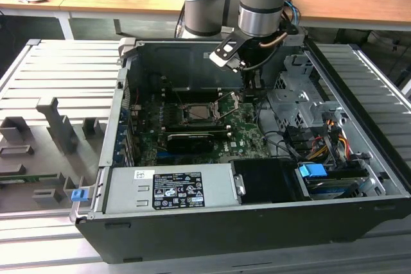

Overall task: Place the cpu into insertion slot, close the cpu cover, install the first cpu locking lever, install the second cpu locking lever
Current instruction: 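Close the cpu cover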

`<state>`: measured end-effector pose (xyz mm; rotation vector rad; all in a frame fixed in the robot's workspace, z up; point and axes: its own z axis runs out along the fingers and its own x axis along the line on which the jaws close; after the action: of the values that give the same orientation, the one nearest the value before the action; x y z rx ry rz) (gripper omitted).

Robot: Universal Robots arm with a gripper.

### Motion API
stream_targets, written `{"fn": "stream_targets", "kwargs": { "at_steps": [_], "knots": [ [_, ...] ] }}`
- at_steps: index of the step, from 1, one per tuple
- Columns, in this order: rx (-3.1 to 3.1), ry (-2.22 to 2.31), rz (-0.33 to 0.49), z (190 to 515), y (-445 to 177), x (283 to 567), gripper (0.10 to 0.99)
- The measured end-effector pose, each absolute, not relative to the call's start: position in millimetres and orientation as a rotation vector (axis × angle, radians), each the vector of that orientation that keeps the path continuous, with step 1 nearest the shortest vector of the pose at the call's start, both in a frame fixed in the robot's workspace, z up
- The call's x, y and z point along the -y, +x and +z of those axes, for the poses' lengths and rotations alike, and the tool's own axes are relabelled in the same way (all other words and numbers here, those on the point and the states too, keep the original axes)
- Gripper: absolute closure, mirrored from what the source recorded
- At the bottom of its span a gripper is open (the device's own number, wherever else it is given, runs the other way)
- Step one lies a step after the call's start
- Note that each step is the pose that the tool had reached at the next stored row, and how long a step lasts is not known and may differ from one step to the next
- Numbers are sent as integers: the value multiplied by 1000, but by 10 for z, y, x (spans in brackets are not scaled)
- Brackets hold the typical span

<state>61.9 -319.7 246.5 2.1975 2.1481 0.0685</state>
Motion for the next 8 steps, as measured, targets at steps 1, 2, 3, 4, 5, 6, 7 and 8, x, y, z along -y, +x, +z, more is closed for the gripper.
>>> {"fn": "stream_targets", "kwargs": {
  "at_steps": [1, 2, 3, 4, 5, 6, 7, 8],
  "knots": [
    [-2148, 2198, 69, 2464, 616, 3197, 980],
    [-2148, 2197, 69, 2464, 612, 3197, 980],
    [-2148, 2197, 69, 2464, 608, 3197, 980],
    [-2148, 2197, 69, 2463, 605, 3197, 980],
    [-2148, 2197, 69, 2463, 602, 3197, 980],
    [-2148, 2197, 69, 2463, 600, 3197, 980],
    [-2148, 2197, 69, 2463, 597, 3197, 980],
    [-2148, 2197, 69, 2462, 594, 3197, 980]
  ]
}}
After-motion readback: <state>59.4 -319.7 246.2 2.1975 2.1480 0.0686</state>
